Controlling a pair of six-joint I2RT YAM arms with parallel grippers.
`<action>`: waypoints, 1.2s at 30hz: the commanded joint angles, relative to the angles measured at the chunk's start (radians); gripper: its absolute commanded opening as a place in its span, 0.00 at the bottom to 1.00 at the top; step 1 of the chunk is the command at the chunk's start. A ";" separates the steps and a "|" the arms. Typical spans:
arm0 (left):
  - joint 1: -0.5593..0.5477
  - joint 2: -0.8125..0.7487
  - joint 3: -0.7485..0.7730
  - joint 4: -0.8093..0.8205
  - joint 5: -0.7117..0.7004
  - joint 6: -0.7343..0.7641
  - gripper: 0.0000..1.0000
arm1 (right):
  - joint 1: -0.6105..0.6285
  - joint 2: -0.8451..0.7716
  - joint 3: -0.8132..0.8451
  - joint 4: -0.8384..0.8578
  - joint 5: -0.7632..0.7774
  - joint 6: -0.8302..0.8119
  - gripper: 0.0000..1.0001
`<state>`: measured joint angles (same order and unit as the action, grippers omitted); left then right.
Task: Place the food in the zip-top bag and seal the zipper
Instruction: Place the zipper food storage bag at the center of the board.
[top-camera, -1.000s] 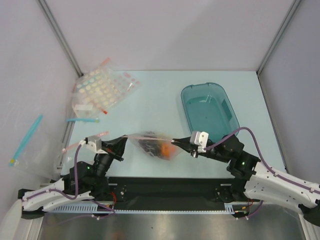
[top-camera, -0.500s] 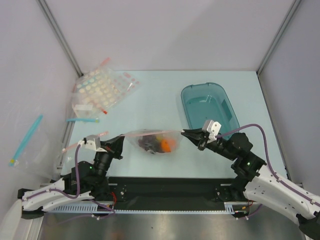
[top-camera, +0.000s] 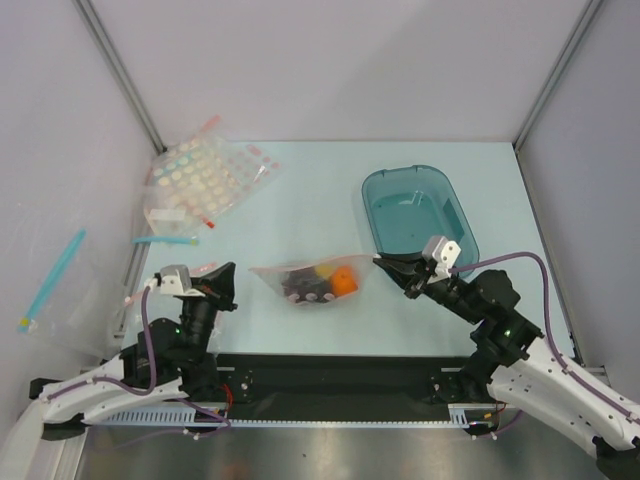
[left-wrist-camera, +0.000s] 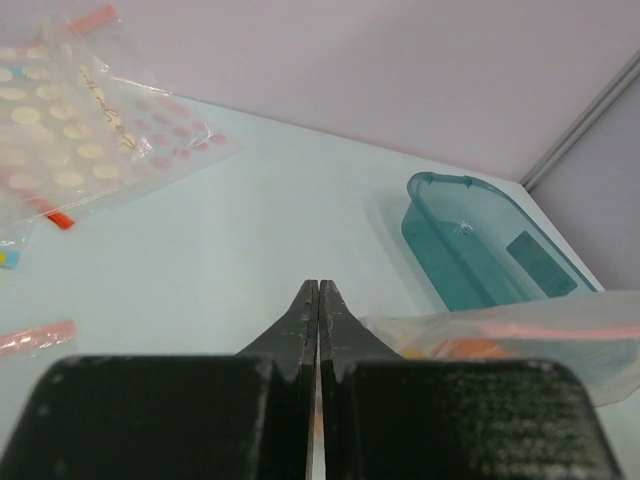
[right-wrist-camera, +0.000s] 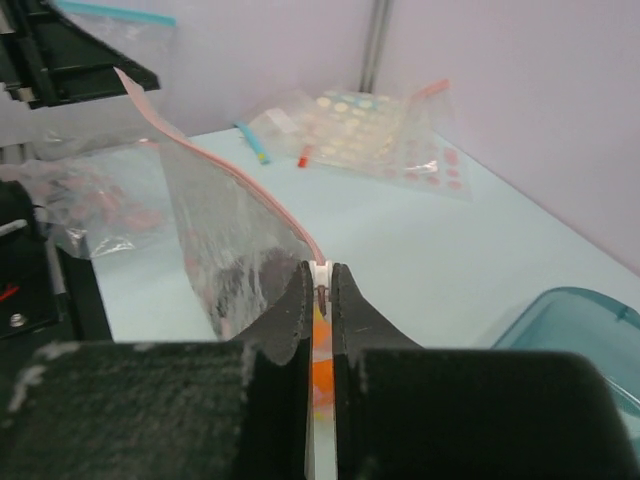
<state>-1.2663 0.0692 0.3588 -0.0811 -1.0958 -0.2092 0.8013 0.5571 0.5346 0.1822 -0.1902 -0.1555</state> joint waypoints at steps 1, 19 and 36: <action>0.005 0.063 0.084 -0.014 0.031 -0.005 0.00 | 0.018 0.016 0.050 0.086 -0.094 0.080 0.00; 0.069 0.477 0.244 0.279 0.096 0.102 0.55 | -0.118 0.135 0.143 -0.081 0.416 0.436 0.00; 0.254 0.432 0.074 0.297 0.212 -0.081 1.00 | -0.447 0.118 0.117 -0.167 0.411 0.708 0.95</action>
<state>-1.0183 0.5148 0.4374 0.1993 -0.9150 -0.2550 0.3580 0.7437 0.6342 -0.0193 0.1600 0.5091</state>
